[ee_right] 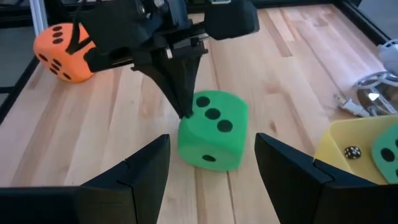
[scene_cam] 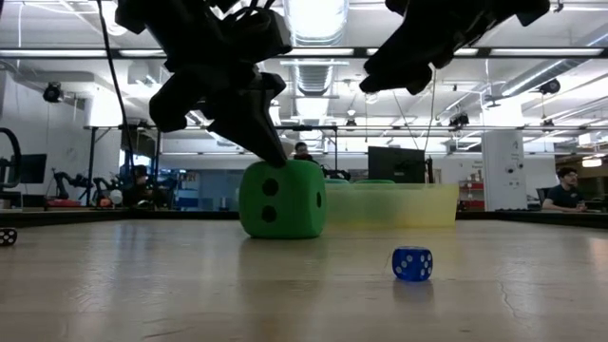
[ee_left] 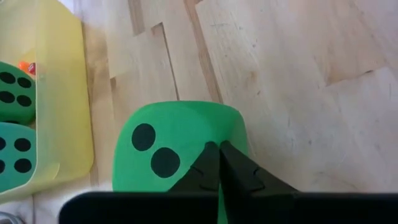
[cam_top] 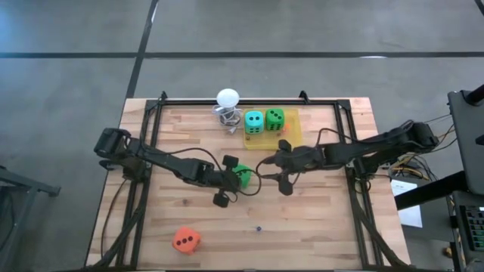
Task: Pick & Place Dice
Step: Put the large green dice into the yellow bin
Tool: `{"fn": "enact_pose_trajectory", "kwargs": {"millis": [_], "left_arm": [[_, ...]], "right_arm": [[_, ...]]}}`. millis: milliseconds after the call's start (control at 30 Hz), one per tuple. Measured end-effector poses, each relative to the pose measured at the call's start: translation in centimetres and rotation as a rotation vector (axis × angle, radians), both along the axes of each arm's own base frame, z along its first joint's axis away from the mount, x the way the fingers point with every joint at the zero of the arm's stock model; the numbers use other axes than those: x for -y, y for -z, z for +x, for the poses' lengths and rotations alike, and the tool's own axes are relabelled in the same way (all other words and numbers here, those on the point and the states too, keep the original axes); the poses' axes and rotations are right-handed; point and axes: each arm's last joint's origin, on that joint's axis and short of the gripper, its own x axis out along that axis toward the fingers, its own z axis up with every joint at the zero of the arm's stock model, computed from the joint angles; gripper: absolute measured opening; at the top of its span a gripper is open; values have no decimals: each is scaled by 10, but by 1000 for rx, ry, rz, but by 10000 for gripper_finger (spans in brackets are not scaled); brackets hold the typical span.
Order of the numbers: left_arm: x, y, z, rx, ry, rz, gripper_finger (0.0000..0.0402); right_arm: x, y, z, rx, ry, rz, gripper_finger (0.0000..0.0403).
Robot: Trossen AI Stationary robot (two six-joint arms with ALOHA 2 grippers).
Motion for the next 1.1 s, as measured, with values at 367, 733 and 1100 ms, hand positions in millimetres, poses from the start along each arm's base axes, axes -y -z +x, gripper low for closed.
{"fn": "enact_pose_trajectory", "kwargs": {"millis": [367,733,1100], "left_arm": [[1,-4,1,3,-16,-9,104],[1,-43,1,-55,-88,-41,221],[-23,-101,-82,185,-284,-204,236]], "right_arm": [[0,-2,-3,-1,2,2,228],[1,-5,-4,11,-3,-3,228],[0,-12,-8,44,-138,-149,228]]}}
